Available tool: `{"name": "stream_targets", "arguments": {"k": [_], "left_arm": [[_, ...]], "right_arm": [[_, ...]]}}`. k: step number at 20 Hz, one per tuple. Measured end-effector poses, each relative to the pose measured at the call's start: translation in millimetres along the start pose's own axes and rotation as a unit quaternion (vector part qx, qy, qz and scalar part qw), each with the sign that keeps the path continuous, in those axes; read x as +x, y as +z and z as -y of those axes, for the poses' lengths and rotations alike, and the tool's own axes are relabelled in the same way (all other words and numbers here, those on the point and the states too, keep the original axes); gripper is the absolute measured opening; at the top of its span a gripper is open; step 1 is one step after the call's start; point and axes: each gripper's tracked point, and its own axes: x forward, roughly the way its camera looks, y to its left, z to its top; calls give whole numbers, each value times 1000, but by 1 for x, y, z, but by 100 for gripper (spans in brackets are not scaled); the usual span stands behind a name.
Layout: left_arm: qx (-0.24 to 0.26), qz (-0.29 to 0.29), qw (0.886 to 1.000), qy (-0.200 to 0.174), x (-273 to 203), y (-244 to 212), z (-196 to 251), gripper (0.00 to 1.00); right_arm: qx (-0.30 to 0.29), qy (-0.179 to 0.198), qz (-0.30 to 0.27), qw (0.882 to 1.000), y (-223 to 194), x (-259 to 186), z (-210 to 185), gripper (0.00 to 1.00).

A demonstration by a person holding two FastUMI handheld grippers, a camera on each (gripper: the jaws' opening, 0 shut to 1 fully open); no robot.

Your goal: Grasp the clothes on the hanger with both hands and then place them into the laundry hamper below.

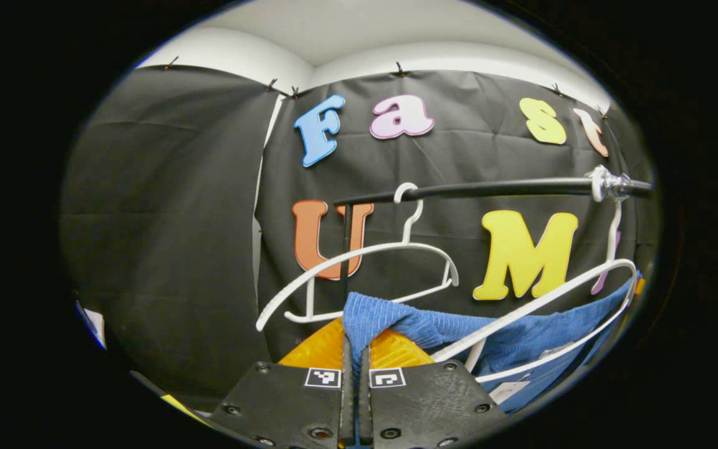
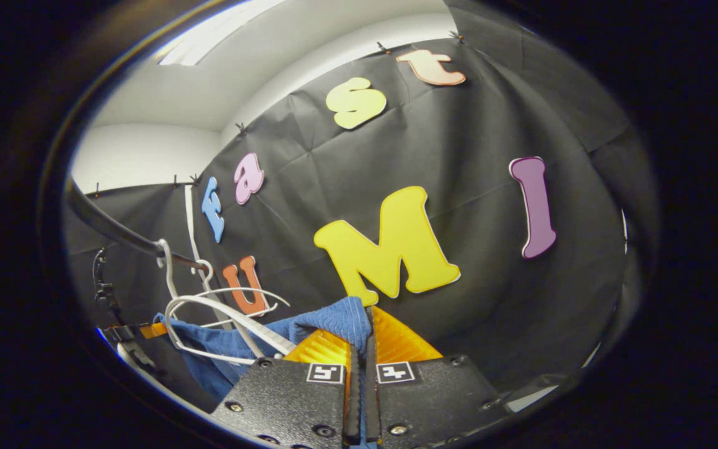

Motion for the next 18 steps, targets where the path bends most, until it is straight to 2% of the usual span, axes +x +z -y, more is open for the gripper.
{"name": "stream_targets", "arguments": {"k": [3, 4, 5, 6, 14, 18], "left_arm": [[-22, -29, 999, -1, 3, -24, -9, 3], [-31, -40, 999, 3, 6, -31, -15, 7], [-38, -48, 998, 7, 7, -36, -20, 7], [-39, -54, 998, 11, 9, -43, -24, 3], [-10, -105, 994, 28, -17, -105, -45, 3], [18, -120, 993, 4, -36, -118, -44, 2]], "right_arm": [[12, -4, -41, 999, -30, 3, -1, 6], [15, -3, -52, 999, -39, 3, -2, 6], [15, -6, -62, 998, -49, 2, 1, 6], [18, -8, -71, 997, -59, 2, 2, 6], [10, -21, -132, 991, -134, -14, 1, 6], [-4, -18, -146, 989, -152, -32, -28, 6]]}}
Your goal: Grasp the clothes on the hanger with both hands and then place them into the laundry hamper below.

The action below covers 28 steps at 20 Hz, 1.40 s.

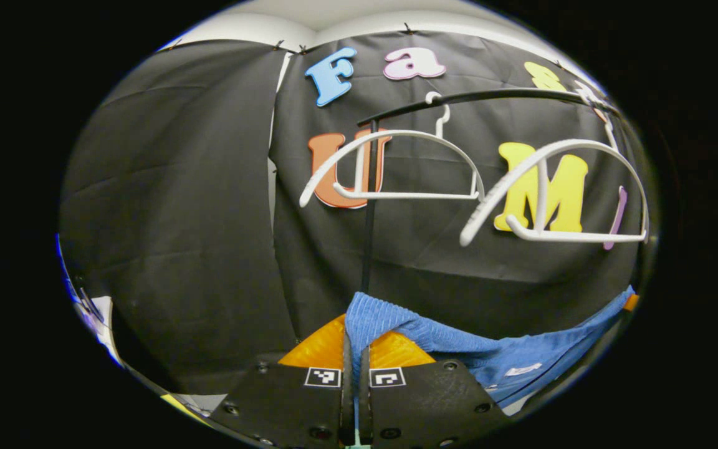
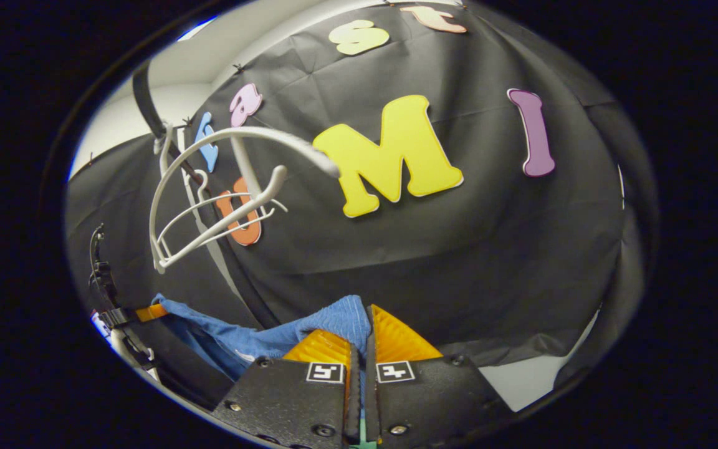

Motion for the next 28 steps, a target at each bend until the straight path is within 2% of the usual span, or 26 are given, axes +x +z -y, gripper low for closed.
{"name": "stream_targets", "arguments": {"k": [4, 5, 6, 7, 13, 14, 15, 19, 20, 21, 25, 26, 27, 28], "left_arm": [[17, -6, 999, -33, -20, -1, 15, 3], [20, -4, 999, -47, -26, 2, 24, 7], [25, -3, 998, -61, -31, 4, 35, 3], [31, 1, 997, -75, -37, 8, 47, 2], [51, 26, 987, -149, -84, 25, 99, 3], [49, 29, 986, -159, -92, 25, 103, 7], [46, 28, 984, -168, -97, 24, 107, 2], [32, 10, 981, -191, -111, 3, 108, 3], [35, 2, 981, -190, -111, -8, 106, 7], [34, -9, 980, -194, -110, -23, 106, 3], [28, -44, 981, -189, -103, -78, 99, 3], [27, -53, 981, -187, -102, -92, 98, 8], [26, -61, 981, -185, -99, -106, 96, 3], [25, -69, 981, -181, -98, -122, 94, 3]], "right_arm": [[-19, 18, 1, 1000, -5, -17, -46, 6], [-21, 23, 2, 1000, -5, -19, -58, 6], [-21, 30, 4, 999, -4, -22, -71, 6], [-24, 39, 4, 999, -2, -23, -86, 6], [-42, 102, 17, 994, 6, -45, -173, 6], [-46, 113, 18, 992, 6, -49, -185, 6], [-51, 121, 18, 991, 3, -53, -196, 6], [-55, 138, -5, 989, -33, -58, -216, 6], [-59, 136, -13, 989, -46, -58, -214, 6], [-60, 134, -26, 989, -60, -56, -212, 6], [-44, 134, -72, 987, -117, -47, -206, 6], [-42, 133, -84, 987, -131, -45, -204, 6], [-43, 129, -94, 986, -145, -42, -200, 6], [-45, 125, -106, 985, -159, -36, -198, 6]]}}
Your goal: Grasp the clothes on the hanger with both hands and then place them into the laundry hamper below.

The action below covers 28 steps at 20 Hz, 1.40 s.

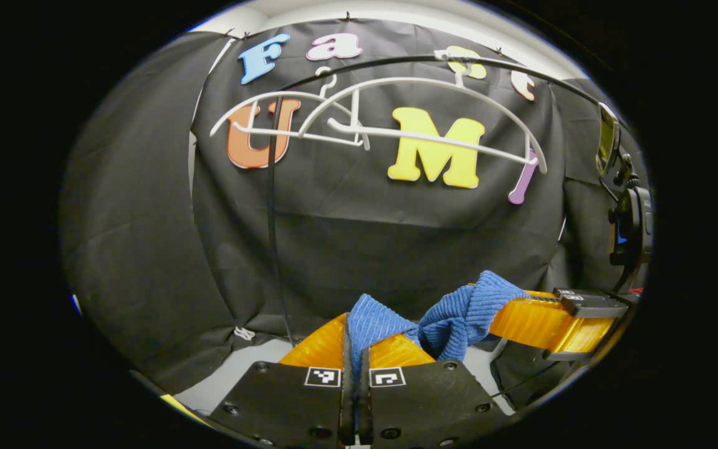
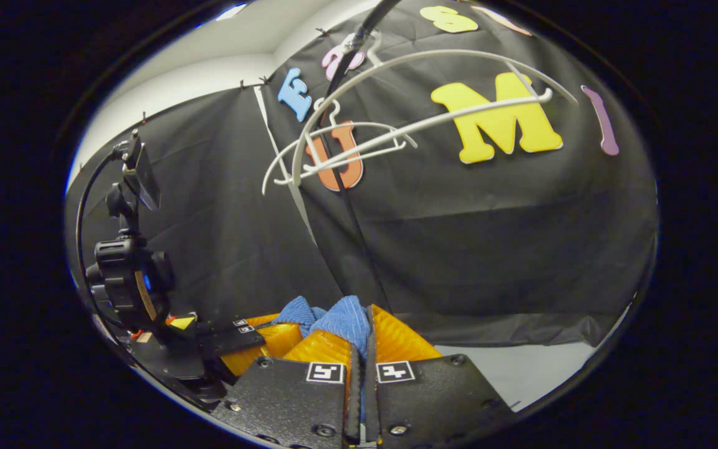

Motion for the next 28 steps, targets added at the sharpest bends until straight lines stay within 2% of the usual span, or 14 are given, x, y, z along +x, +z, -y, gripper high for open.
{"name": "stream_targets", "arguments": {"k": [2, 3, 4, 9, 15, 19, 22, 23, 24, 26, 27, 28], "left_arm": [[-12, -18, 1000, 7, 7, -28, -6, 3], [-19, -30, 999, 11, 10, -44, -8, 8], [-27, -43, 999, 15, 14, -61, -7, 3], [-50, -96, 993, 38, 36, -130, -22, 3], [-60, -171, 982, 56, 39, -199, -24, 3], [-47, -201, 975, 78, 32, -223, -31, 3], [-26, -211, 973, 92, 31, -231, -37, 4], [-32, -211, 973, 86, 31, -232, -32, 6], [-39, -208, 974, 75, 30, -231, -26, 1], [-40, -205, 976, 66, 32, -225, -19, 50], [-31, -204, 976, 73, 41, -227, -25, 74], [-24, -198, 977, 77, 30, -226, -30, 98]], "right_arm": [[-5, -16, -28, 999, -28, 12, 11, 6], [-6, -27, -43, 999, -43, 17, 19, 6], [-7, -34, -56, 998, -57, 23, 25, 6], [-5, -57, -112, 992, -119, 41, 46, 6], [1, -96, -194, 976, -196, 51, 78, 6], [-3, -121, -224, 967, -223, 48, 92, 6], [-4, -132, -225, 965, -227, 47, 98, 7], [2, -130, -217, 968, -219, 45, 95, 11], [2, -130, -207, 970, -211, 45, 93, 30], [-18, -138, -192, 971, -199, 40, 98, 67], [-23, -140, -185, 972, -192, 39, 97, 70], [-23, -141, -182, 973, -190, 37, 96, 73]]}}
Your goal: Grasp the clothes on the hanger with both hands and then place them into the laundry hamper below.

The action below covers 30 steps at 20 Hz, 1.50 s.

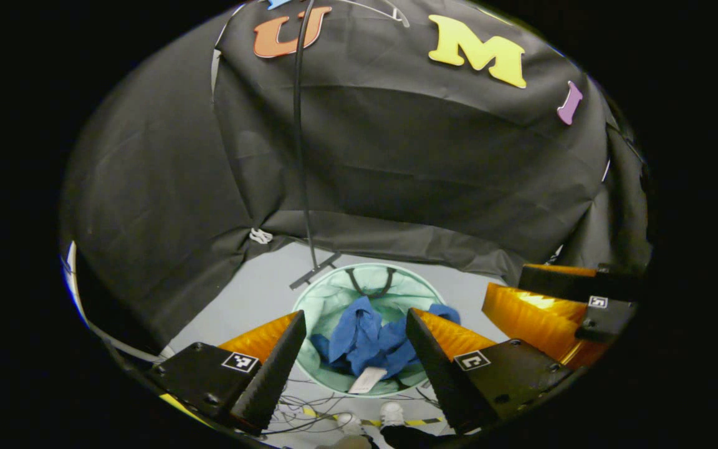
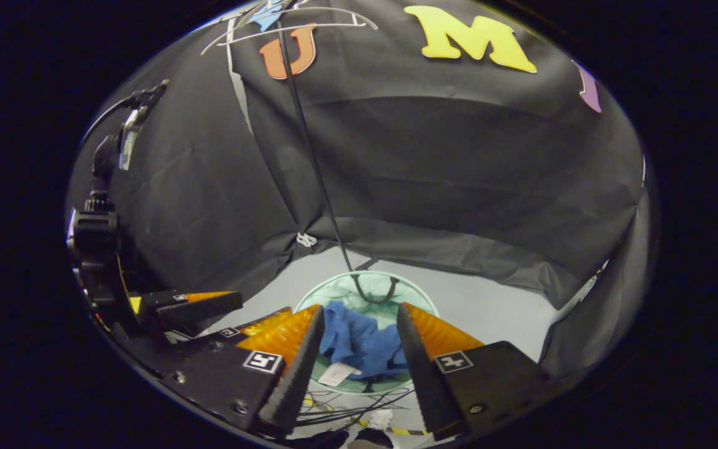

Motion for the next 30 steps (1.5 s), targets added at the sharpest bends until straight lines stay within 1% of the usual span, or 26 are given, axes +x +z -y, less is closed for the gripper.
{"name": "stream_targets", "arguments": {"k": [1, 2, 4, 5, 6, 8, 9, 10, 13, 14, 15, 16, 17, 18, 19, 20, 21, 22, 23, 24, 25, 26, 27, 28, 29, 30], "left_arm": [[1, 5, 1000, 1, -4, 1, -1, 100], [1, 5, 1000, 0, -6, 3, 1, 97], [-2, 7, 1000, 0, -12, 4, 0, 97], [-4, 7, 1000, 1, -14, 3, -1, 100], [-7, 8, 1000, 2, -15, 2, -3, 97], [-10, 10, 1000, 4, -21, 1, -7, 97], [-11, 11, 1000, 4, -23, -1, -9, 100], [-11, 12, 1000, 6, -27, -1, -11, 97], [-11, 25, 1000, 5, -44, 4, -14, 97], [-9, 37, 999, 3, -53, 8, -14, 100], [-3, 50, 999, 3, -63, 15, -15, 97], [4, 64, 998, 0, -75, 22, -16, 100], [11, 79, 997, -2, -89, 31, -17, 97], [15, 98, 995, -5, -103, 38, -17, 100], [18, 118, 993, -9, -117, 50, -18, 100], [19, 136, 990, -16, -134, 60, -16, 97], [18, 157, 987, -25, -153, 71, -13, 97], [18, 175, 984, -30, -173, 82, -11, 97], [20, 193, 980, -32, -192, 94, -9, 100], [22, 214, 976, -33, -210, 104, -11, 97], [22, 236, 971, -33, -228, 114, -14, 97], [26, 259, 965, -33, -250, 126, -14, 97], [31, 282, 959, -28, -275, 138, -14, 97], [38, 306, 951, -21, -301, 148, -15, 94], [45, 329, 943, -10, -324, 155, -14, 92], [50, 348, 936, 0, -347, 160, -14, 92]], "right_arm": [[4, -1, 2, 1000, -2, 0, -1, 78], [8, 2, 4, 1000, -1, -3, -2, 79], [9, 2, 3, 1000, -6, -5, -1, 80], [9, 3, 2, 1000, -9, -6, -3, 80], [10, 4, 0, 1000, -12, -8, -3, 79], [9, -1, 4, 1000, -13, -11, -2, 80], [8, -3, 3, 1000, -15, -14, -2, 80], [9, -6, 6, 1000, -16, -18, -2, 80], [19, -10, 19, 1000, -12, -35, -4, 80], [19, -14, 26, 999, -9, -44, -5, 80], [17, -18, 38, 999, -3, -54, -5, 80], [15, -21, 52, 998, 4, -65, -8, 80], [11, -25, 65, 998, 9, -78, -12, 80], [6, -28, 79, 996, 16, -93, -16, 80], [-3, -35, 94, 995, 20, -109, -18, 83], [-18, -46, 114, 992, 29, -127, -19, 80], [-33, -57, 138, 988, 39, -145, -21, 80], [-42, -63, 158, 985, 47, -165, -24, 82], [-45, -62, 175, 982, 52, -189, -30, 81], [-49, -61, 190, 979, 59, -214, -34, 89], [-57, -63, 210, 974, 67, -240, -36, 97], [-67, -67, 234, 968, 77, -269, -38, 100], [-70, -67, 254, 962, 82, -290, -42, 100], [-71, -59, 274, 957, 88, -314, -48, 100], [-68, -52, 291, 953, 87, -341, -51, 100], [-67, -45, 308, 948, 85, -368, -52, 100]]}}
